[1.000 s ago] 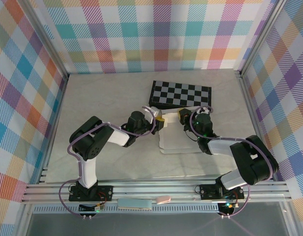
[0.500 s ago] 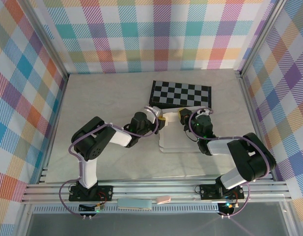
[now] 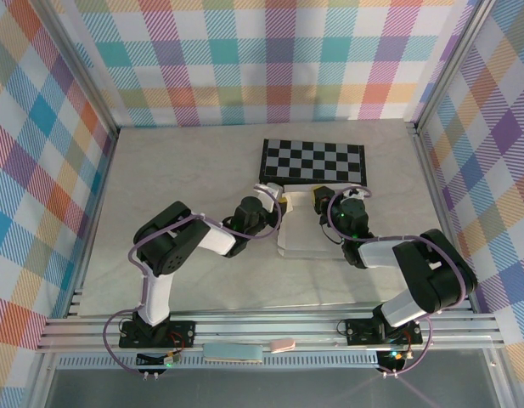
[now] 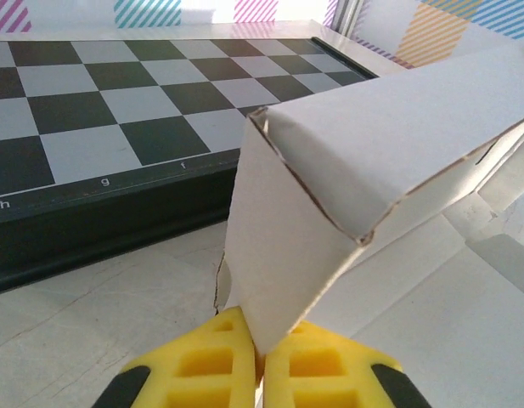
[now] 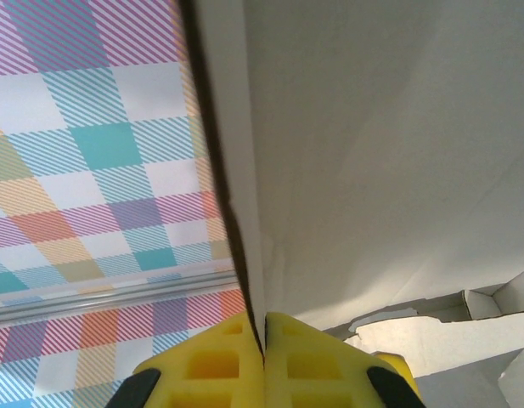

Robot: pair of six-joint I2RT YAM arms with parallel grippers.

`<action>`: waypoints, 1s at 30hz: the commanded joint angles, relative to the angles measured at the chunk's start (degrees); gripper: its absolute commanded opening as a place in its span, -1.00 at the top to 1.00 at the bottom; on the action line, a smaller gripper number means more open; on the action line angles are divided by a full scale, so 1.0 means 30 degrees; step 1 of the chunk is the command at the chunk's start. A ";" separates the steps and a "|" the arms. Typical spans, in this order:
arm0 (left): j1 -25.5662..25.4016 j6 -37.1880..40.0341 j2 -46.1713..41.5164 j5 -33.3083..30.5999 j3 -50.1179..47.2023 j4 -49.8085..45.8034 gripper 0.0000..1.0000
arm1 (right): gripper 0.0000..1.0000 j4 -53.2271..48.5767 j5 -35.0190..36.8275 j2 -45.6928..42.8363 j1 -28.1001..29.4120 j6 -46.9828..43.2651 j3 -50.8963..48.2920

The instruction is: Fold the paper box

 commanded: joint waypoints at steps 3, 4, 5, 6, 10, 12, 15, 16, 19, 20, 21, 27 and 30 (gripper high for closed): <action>-0.0313 -0.0529 0.0943 -0.0208 0.0944 -0.0107 0.73 | 1.00 -0.0336 -0.2668 0.0156 0.0641 0.0207 -0.0190; -0.0334 -0.0576 0.1013 -0.0211 0.1109 -0.0315 0.69 | 1.00 -0.0430 -0.2661 0.0110 0.0641 0.0236 -0.0153; -0.0346 -0.0627 0.1102 -0.0284 0.1233 -0.0401 0.67 | 1.00 -0.0537 -0.2612 0.0056 0.0674 0.0266 -0.0123; -0.0365 -0.0740 0.1186 -0.0376 0.1248 -0.0377 0.65 | 1.00 -0.0593 -0.2575 0.0014 0.0663 0.0311 -0.0081; -0.0357 -0.1371 0.1242 -0.0874 0.1422 -0.0251 0.60 | 1.00 -0.0913 -0.2562 -0.0209 0.0649 0.0426 -0.0035; -0.0367 -0.1654 0.1180 -0.1223 0.1660 -0.0634 0.60 | 1.00 -0.1096 -0.2537 -0.0333 0.0671 0.0488 -0.0096; -0.0401 -0.1918 0.1218 -0.1569 0.1951 -0.0920 0.57 | 1.00 -0.1200 -0.2426 -0.0373 0.0671 0.0681 -0.0214; -0.0427 -0.2008 0.1254 -0.1631 0.1945 -0.0707 0.55 | 1.00 -0.1265 -0.2385 -0.0415 0.0693 0.0755 -0.0233; -0.0460 -0.2369 0.1112 -0.2008 0.1829 -0.0578 0.48 | 1.00 -0.1732 -0.2339 -0.0597 0.0714 0.0852 -0.0114; -0.0444 -0.2378 0.1016 -0.2098 0.1793 -0.0630 0.47 | 1.00 -0.1943 -0.2361 -0.0660 0.0726 0.0859 -0.0040; -0.0457 -0.2422 0.0962 -0.2184 0.1749 -0.0688 0.46 | 1.00 -0.1985 -0.2356 -0.0692 0.0729 0.0874 0.0008; -0.0445 -0.2131 0.0753 -0.2691 0.1809 -0.0638 0.43 | 1.00 -0.2387 -0.2281 -0.0807 0.0731 0.1112 0.0038; -0.0424 -0.2133 0.0844 -0.2588 0.2008 -0.0821 0.53 | 1.00 -0.2572 -0.2368 -0.0840 0.0733 0.1159 0.0111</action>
